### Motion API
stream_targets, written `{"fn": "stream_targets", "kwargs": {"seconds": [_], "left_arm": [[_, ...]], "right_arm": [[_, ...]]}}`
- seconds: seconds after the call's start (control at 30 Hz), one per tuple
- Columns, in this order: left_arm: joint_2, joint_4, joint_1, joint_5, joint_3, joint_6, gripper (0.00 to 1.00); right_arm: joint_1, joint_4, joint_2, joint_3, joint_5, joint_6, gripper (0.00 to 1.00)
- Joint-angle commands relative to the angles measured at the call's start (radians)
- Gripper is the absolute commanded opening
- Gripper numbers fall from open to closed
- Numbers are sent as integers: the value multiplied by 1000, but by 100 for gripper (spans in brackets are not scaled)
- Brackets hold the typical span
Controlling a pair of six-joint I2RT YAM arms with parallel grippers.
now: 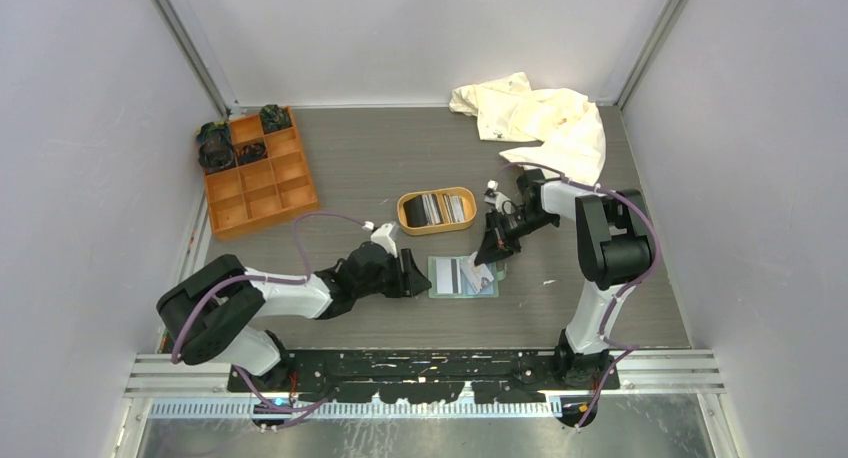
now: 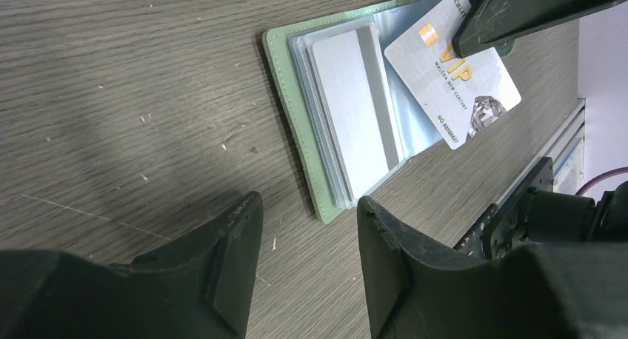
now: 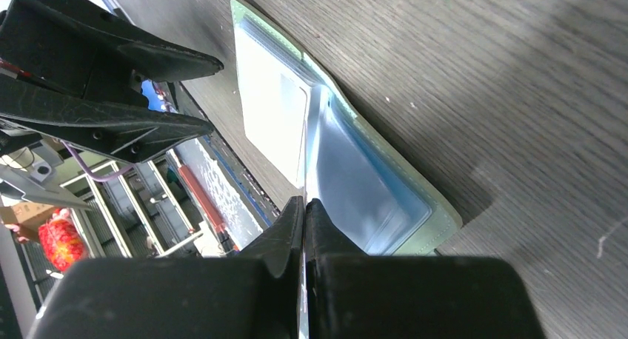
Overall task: Put the credit cards into the card holder
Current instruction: Pick up the credit card from the storage box.
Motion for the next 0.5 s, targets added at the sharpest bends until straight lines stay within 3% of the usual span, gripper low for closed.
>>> {"fn": "stream_targets", "kwargs": {"seconds": [0.0,0.47], "left_arm": [[22,10,-8,-10,44,-7,50],[-95,-135,-8,-109,30,13,50]], "right_arm": [[1,-23,0,18,-25,-16,1],[106,-32,27,49,-79,1,1]]}}
